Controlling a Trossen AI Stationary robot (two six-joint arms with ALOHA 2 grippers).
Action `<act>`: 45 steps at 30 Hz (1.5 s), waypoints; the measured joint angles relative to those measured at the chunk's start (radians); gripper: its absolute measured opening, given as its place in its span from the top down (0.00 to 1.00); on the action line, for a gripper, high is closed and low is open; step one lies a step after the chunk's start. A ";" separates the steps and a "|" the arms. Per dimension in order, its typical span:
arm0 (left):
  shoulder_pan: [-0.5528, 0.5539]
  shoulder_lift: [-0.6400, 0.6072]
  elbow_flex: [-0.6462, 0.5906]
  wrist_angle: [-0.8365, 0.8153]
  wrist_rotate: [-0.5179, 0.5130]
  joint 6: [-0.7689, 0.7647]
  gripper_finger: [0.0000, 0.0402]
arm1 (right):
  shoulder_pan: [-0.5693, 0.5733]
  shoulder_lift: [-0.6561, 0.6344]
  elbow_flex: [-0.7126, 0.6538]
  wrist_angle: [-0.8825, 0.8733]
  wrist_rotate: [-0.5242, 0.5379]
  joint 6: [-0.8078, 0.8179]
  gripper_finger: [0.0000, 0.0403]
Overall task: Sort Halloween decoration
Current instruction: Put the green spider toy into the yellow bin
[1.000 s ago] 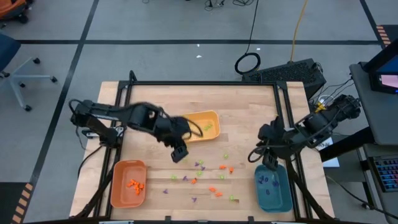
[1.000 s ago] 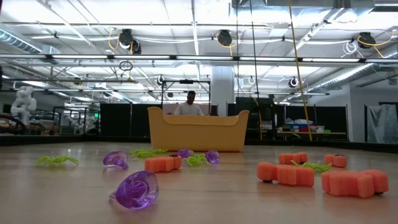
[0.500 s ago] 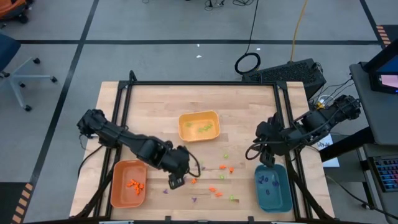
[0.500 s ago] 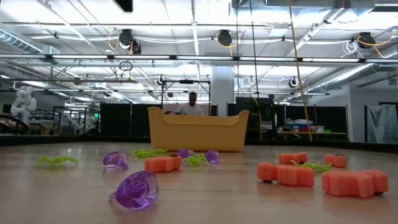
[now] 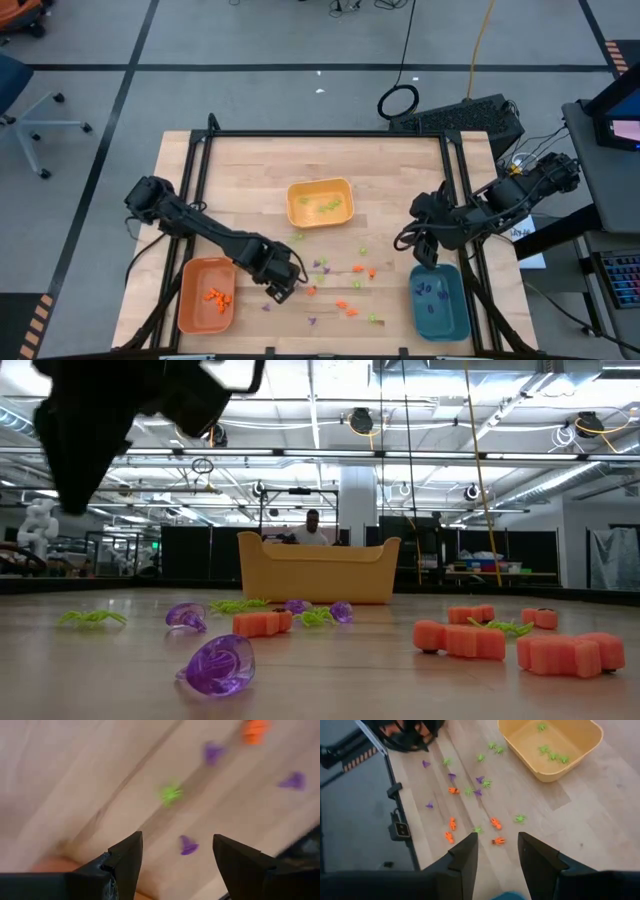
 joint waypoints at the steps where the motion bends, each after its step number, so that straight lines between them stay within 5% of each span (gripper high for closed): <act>1: 0.001 0.000 -0.021 0.011 0.007 -0.030 0.40 | 0.000 0.002 0.000 0.007 0.000 0.014 0.69; 9: -0.016 0.000 -0.146 0.255 -0.006 -0.102 0.40 | 0.000 0.031 0.000 0.050 0.001 0.072 0.69; 17: -0.033 0.001 -0.149 0.258 -0.126 -0.074 0.40 | 0.000 0.106 0.000 0.067 0.003 0.051 0.69; 28: -0.074 0.079 -0.149 0.271 -0.056 -0.007 0.40 | 0.000 0.192 -0.001 0.118 0.001 -0.009 0.69; 45: -0.098 0.102 -0.149 0.279 -0.149 -0.023 0.40 | 0.000 0.217 -0.001 0.142 -0.002 -0.041 0.69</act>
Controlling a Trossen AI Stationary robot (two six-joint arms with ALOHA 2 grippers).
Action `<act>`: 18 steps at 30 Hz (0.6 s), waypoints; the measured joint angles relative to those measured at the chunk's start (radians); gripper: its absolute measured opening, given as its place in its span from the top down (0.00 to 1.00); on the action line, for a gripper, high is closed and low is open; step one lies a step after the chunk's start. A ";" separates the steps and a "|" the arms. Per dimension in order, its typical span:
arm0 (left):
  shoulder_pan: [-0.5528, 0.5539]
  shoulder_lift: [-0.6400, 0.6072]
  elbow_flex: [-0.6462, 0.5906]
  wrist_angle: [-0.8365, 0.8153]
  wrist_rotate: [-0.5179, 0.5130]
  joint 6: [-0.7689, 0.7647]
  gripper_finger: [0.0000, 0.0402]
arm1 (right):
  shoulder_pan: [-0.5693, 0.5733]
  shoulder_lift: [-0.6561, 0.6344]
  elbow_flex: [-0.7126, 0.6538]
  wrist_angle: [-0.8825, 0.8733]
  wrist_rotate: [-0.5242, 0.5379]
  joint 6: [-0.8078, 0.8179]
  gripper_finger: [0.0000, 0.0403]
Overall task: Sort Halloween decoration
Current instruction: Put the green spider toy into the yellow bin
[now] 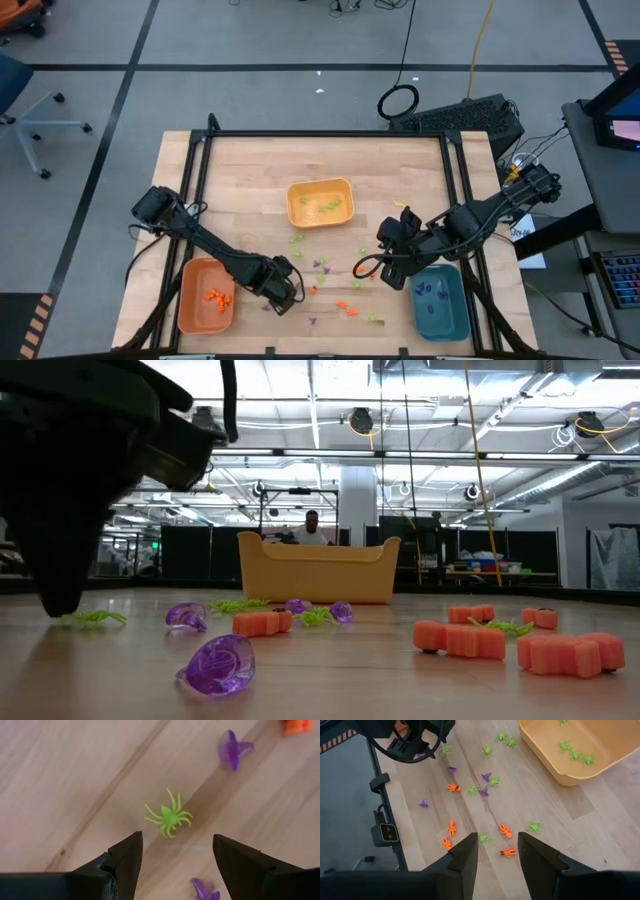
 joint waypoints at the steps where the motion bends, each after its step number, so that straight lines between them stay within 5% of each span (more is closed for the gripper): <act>1: 0.000 0.005 0.000 0.006 0.000 -0.003 0.40 | 0.000 0.000 0.000 0.000 0.000 0.000 0.69; 18: -0.003 0.028 0.016 0.006 -0.016 -0.052 0.40 | 0.000 0.000 0.000 0.000 0.001 -0.008 0.69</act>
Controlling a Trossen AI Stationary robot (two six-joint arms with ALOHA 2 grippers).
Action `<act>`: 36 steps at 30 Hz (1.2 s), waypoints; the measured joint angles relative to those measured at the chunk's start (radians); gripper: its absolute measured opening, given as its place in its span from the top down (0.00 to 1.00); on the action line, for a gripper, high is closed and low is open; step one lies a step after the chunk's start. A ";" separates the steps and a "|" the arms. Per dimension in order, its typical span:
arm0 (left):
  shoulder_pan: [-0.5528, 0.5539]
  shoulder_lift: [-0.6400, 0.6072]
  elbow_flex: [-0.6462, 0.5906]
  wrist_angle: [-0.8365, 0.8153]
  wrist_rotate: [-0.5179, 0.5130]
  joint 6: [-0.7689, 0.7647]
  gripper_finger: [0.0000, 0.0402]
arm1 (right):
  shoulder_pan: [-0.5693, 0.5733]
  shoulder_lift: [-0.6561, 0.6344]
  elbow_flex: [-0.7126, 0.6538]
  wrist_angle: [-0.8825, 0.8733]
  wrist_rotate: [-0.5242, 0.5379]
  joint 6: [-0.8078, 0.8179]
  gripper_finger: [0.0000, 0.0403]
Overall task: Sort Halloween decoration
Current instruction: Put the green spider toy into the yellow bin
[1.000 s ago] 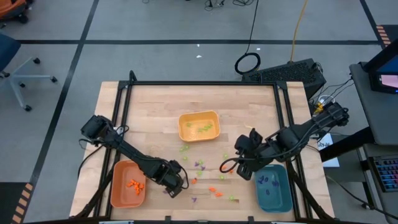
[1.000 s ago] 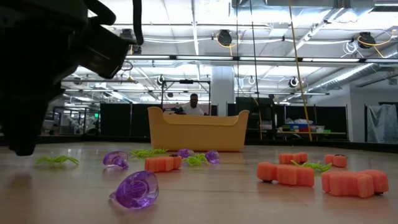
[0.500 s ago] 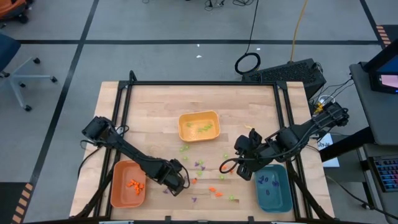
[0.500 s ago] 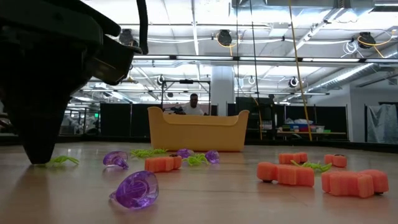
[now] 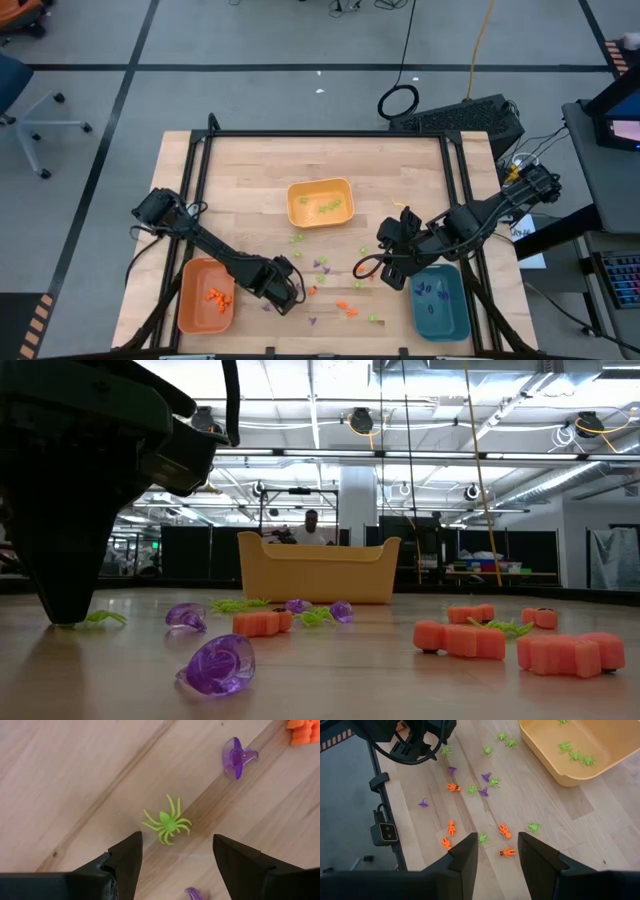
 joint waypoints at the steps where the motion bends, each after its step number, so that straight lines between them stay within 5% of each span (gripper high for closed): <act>1: 0.000 0.000 0.000 0.000 -0.002 0.000 0.40 | 0.000 0.000 0.000 0.000 0.000 0.000 0.69; 8: 0.001 0.000 0.000 0.000 -0.006 0.000 0.42 | 0.000 0.000 0.000 0.000 0.000 0.000 0.69; 36: 0.001 0.001 0.000 0.005 -0.016 0.001 0.97 | 0.000 0.000 0.000 0.000 0.001 0.000 0.69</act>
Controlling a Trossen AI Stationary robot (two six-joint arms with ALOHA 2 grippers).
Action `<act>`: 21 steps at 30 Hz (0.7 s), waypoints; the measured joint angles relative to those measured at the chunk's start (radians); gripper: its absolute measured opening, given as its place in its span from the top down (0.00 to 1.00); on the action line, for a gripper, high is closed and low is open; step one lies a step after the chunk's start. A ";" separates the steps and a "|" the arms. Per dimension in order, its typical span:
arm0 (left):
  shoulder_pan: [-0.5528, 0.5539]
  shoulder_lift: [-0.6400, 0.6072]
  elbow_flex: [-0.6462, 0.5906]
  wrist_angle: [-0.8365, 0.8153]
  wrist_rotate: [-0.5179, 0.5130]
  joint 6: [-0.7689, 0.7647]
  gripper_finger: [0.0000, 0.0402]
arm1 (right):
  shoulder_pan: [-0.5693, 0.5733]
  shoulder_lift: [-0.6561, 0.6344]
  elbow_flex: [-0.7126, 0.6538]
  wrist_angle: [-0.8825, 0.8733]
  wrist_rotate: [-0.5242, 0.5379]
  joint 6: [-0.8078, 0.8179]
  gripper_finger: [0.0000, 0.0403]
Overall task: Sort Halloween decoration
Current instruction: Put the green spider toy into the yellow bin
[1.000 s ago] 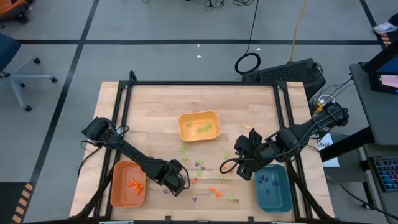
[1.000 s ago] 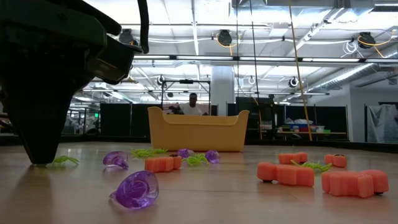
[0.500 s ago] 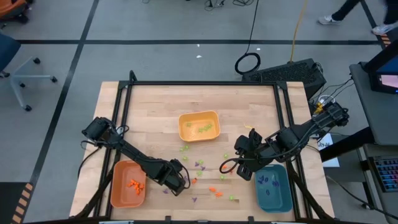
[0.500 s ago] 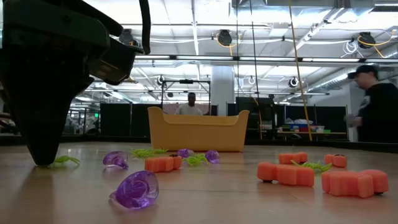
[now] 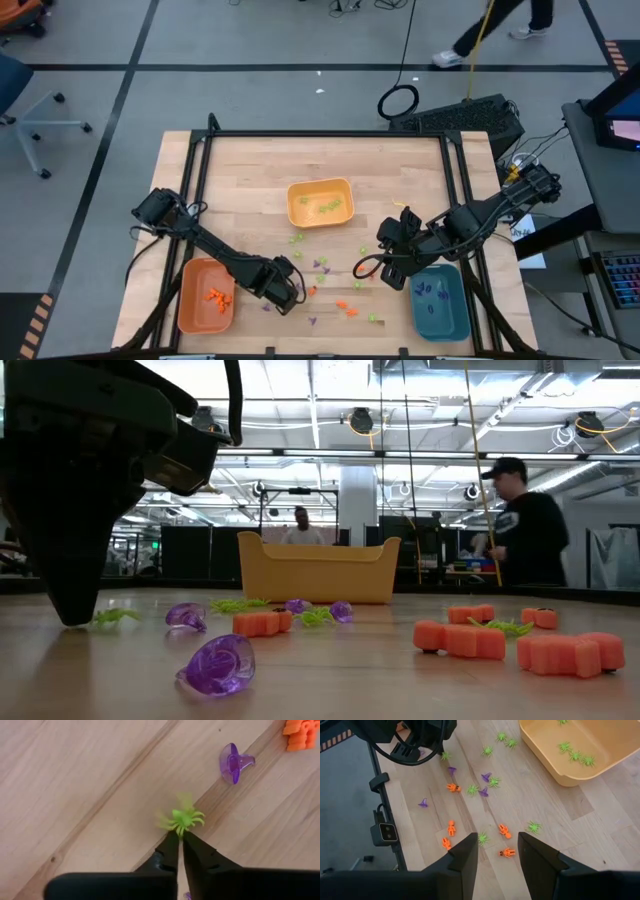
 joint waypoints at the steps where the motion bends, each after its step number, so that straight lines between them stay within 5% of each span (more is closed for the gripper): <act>1: 0.000 0.000 0.000 0.000 0.000 0.000 0.98 | 0.000 0.000 0.000 0.000 0.000 0.000 0.69; 21: 0.000 -0.050 0.002 0.056 0.058 -0.010 1.00 | 0.000 -0.001 0.000 0.007 0.000 0.000 0.69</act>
